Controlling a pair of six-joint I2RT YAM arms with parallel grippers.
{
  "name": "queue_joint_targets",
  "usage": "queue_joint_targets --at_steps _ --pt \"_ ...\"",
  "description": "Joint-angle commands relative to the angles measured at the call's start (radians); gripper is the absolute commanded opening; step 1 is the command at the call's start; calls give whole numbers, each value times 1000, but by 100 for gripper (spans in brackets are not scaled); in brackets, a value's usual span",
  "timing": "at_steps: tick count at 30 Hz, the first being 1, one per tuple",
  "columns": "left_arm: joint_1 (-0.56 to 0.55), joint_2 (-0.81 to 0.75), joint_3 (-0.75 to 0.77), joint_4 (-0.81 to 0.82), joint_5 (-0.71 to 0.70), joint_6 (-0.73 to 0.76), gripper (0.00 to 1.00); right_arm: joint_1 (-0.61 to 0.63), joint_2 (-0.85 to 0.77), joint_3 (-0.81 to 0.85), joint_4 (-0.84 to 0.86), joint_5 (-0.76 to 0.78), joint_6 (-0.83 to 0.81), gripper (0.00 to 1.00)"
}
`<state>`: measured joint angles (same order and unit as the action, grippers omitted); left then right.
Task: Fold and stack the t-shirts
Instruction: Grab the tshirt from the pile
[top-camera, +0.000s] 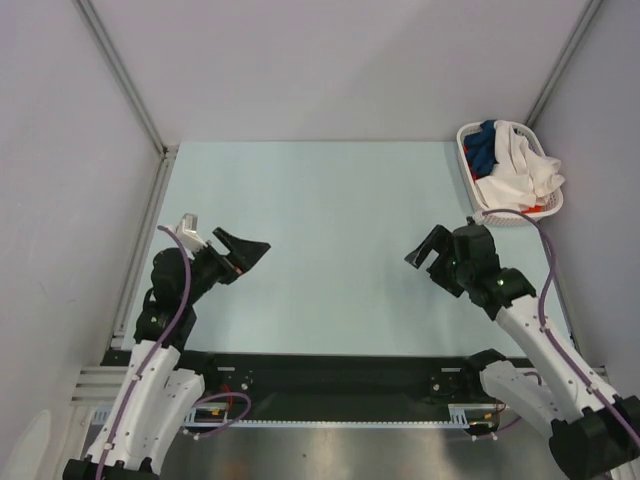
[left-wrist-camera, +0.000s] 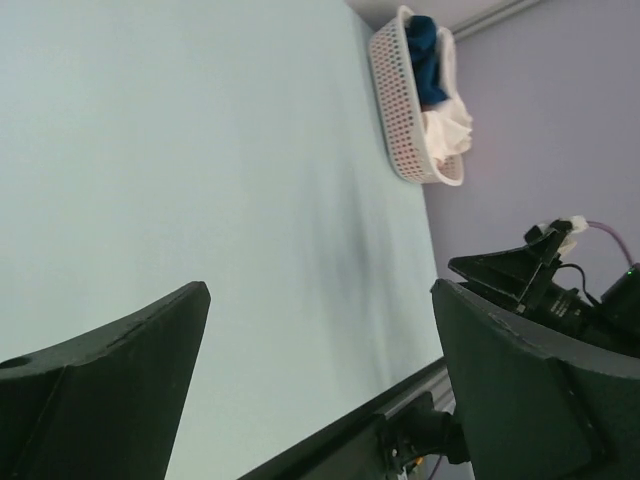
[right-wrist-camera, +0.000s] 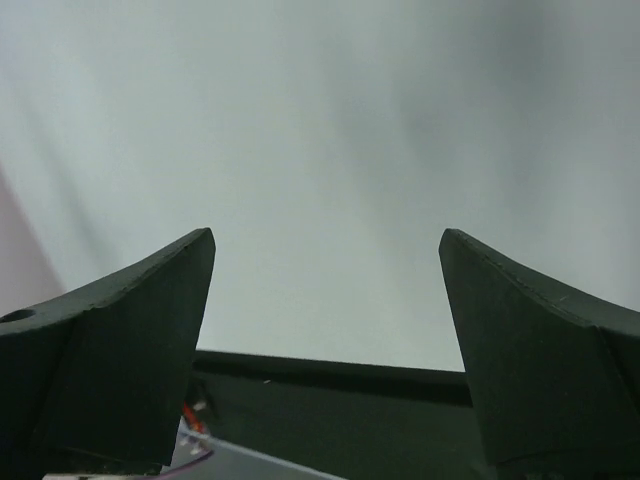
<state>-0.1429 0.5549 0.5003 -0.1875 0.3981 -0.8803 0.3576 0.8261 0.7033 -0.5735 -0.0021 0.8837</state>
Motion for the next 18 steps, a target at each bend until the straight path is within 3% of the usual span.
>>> queue_joint_targets --at_steps 1,5,9,10,13,18 --pt "5 26 92 -162 -94 87 100 -29 80 158 -146 164 -195 100" --pt "5 54 121 -223 -99 63 100 -167 157 314 -141 181 -273 100" --pt "5 82 98 -193 75 62 100 -359 246 404 -11 94 -286 100" --pt "6 92 93 -181 147 61 100 -475 301 444 -28 67 -276 96" --pt "12 153 138 -197 231 107 100 -557 536 658 -87 108 -320 97" --pt "2 244 270 -238 171 184 100 -632 839 976 -54 174 -376 100"
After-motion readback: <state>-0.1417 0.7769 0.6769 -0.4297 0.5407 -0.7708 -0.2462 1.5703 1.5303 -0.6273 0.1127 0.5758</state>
